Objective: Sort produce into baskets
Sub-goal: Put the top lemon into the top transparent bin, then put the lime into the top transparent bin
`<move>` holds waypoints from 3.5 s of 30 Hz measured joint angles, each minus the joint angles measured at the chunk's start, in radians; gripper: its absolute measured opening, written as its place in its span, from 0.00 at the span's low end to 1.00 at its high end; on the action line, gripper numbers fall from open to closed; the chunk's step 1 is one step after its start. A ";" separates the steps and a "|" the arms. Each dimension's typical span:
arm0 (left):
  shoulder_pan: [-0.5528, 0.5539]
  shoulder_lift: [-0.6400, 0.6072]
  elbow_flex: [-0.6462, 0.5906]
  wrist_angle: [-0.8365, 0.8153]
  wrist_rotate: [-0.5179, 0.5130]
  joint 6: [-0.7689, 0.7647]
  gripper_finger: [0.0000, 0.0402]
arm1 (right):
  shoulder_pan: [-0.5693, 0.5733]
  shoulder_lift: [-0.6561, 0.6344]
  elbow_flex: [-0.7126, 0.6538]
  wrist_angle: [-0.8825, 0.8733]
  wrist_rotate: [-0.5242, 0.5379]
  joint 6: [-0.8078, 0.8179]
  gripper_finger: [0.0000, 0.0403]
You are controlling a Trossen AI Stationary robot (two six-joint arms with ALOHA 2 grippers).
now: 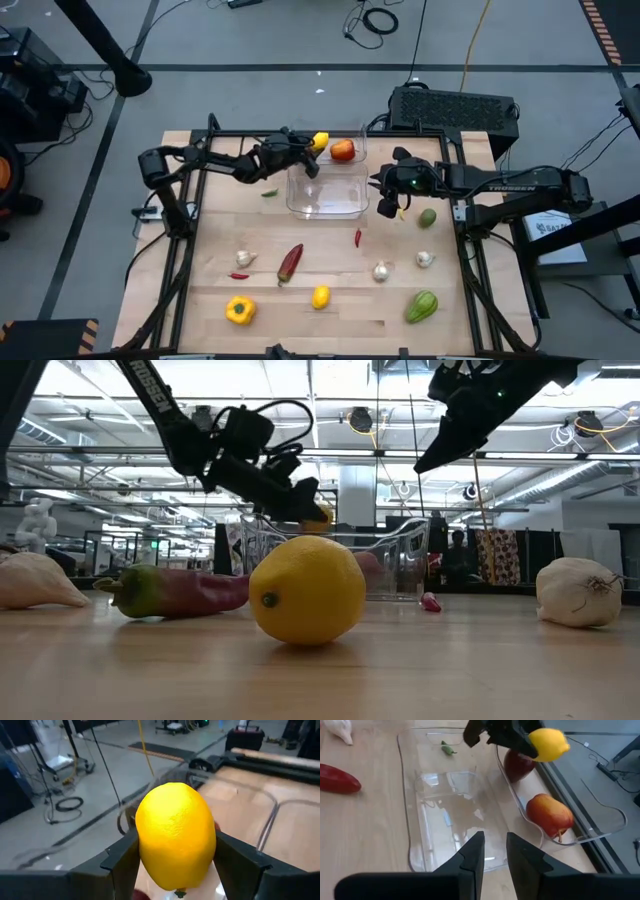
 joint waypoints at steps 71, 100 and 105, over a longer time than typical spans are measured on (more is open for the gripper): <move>-0.441 -0.566 0.079 -0.967 -0.159 -0.184 0.71 | 0.207 0.128 -0.082 -0.828 0.091 1.388 0.77; -0.440 -0.566 0.079 -0.976 -0.165 -0.156 0.71 | 0.187 0.337 -0.080 -0.627 -0.015 1.127 0.79; -0.440 -0.566 0.079 -0.976 -0.165 -0.156 0.71 | 0.187 0.337 -0.043 -0.671 -0.006 1.134 0.79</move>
